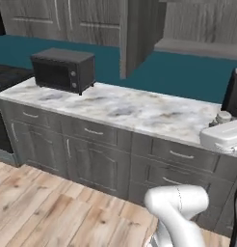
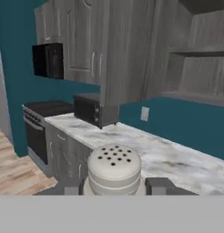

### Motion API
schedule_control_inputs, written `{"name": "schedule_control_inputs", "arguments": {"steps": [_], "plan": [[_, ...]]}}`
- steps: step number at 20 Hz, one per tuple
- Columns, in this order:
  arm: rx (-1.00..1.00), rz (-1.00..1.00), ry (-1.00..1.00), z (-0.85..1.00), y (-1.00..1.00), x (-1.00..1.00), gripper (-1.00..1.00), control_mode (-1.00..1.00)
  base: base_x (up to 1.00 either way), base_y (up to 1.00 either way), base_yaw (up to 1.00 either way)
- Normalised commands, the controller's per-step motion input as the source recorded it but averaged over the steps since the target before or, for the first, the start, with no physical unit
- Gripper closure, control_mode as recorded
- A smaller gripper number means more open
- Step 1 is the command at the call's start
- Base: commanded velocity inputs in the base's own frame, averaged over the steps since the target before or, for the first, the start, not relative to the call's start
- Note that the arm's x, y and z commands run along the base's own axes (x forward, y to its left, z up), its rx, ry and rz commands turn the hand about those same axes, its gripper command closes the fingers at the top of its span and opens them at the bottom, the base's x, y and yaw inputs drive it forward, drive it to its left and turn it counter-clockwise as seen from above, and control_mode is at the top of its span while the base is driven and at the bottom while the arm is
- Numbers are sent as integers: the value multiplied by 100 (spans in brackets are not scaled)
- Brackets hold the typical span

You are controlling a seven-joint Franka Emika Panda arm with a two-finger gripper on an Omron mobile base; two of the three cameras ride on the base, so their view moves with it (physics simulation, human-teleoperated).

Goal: Retrieve the shaker from the cabinet and place it next the steak on a plate on the dining table.

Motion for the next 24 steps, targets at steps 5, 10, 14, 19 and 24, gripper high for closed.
{"name": "schedule_control_inputs", "arguments": {"steps": [5,10,14,19,24], "plan": [[0,0,0,0,0,0,100,100,0,1,100],[0,0,0,0,0,0,100,100,0,1,100],[0,0,0,0,0,0,100,100,0,2,100],[0,0,0,0,0,0,100,100,0,61,75],[0,0,0,0,0,0,100,100,0,100,30]]}}
